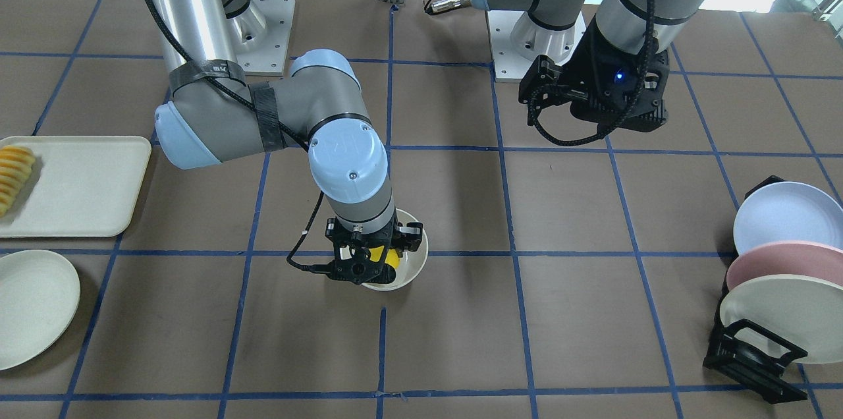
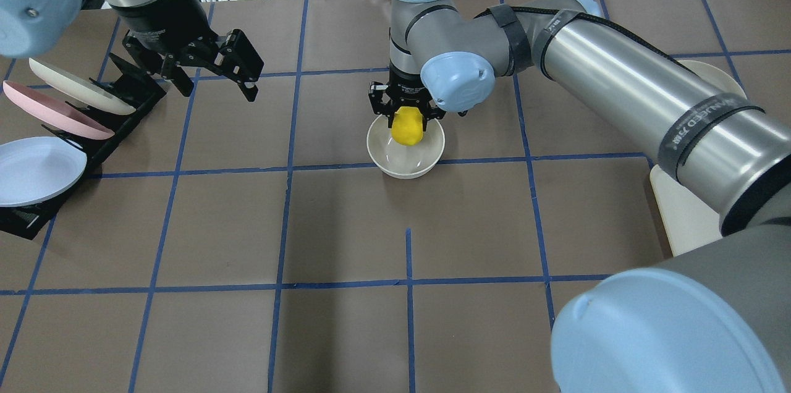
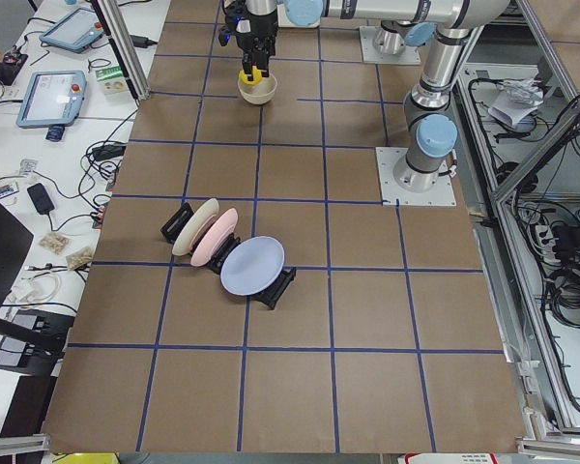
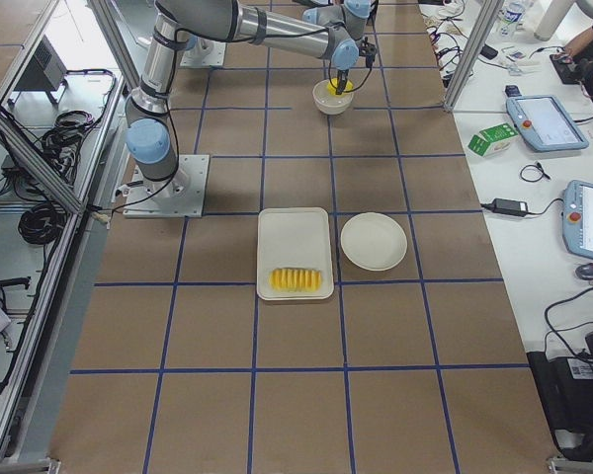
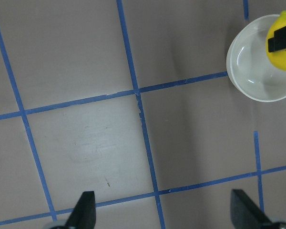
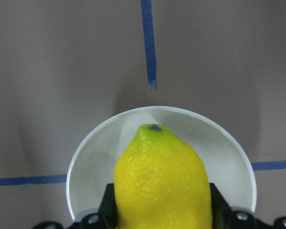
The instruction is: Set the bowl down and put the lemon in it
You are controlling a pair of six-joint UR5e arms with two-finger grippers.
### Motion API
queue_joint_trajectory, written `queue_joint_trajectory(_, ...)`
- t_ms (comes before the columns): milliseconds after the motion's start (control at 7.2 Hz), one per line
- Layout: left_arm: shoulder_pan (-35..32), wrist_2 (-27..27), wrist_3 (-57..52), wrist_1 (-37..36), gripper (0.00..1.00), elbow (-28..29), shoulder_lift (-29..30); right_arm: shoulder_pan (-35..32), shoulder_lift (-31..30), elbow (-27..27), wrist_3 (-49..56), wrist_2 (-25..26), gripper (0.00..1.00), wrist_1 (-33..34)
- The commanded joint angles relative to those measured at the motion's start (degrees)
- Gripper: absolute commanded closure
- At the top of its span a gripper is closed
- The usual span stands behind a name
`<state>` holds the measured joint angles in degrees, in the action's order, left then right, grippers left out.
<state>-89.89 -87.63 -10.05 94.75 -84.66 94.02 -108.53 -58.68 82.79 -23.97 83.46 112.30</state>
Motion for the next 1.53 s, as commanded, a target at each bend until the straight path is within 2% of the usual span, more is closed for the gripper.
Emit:
queue_joint_trajectory(0,0.0,-0.3,0.0,0.0,0.00,0.0,-0.5,-0.2,0.7,1.0,-1.0,-1.2,1.00,0.1)
queue_joint_trajectory(417,0.1,-0.3,6.3,-0.5,0.00,1.0,-1.4,-0.2,1.9,1.2,-0.6,-1.1,0.75,0.3)
queue_joint_trajectory(556,0.1,-0.3,6.3,-0.8,0.00,-0.1,-1.8,-0.2,2.0,1.3,-0.5,-1.1,0.53,0.3)
queue_joint_trajectory(694,0.1,-0.3,5.8,-1.1,0.00,0.0,-1.8,-0.2,2.0,1.4,-0.2,-0.6,0.38,0.3)
queue_joint_trajectory(833,0.2,-0.2,6.2,-1.7,0.00,1.0,-1.6,-0.2,2.0,1.4,-0.6,-0.6,0.31,0.3)
queue_joint_trajectory(972,0.2,-0.1,5.9,-1.7,0.00,1.2,-2.5,-0.2,2.0,1.4,-0.8,-0.7,0.12,0.3)
queue_joint_trajectory(1111,0.2,0.4,6.3,-1.7,0.00,1.1,-2.4,-0.1,1.8,1.3,-1.0,-0.4,0.00,0.2)
queue_joint_trajectory(1389,0.6,-0.3,5.7,-1.7,0.00,1.1,-2.9,0.6,-1.6,0.4,-0.9,-0.3,0.00,-0.9)
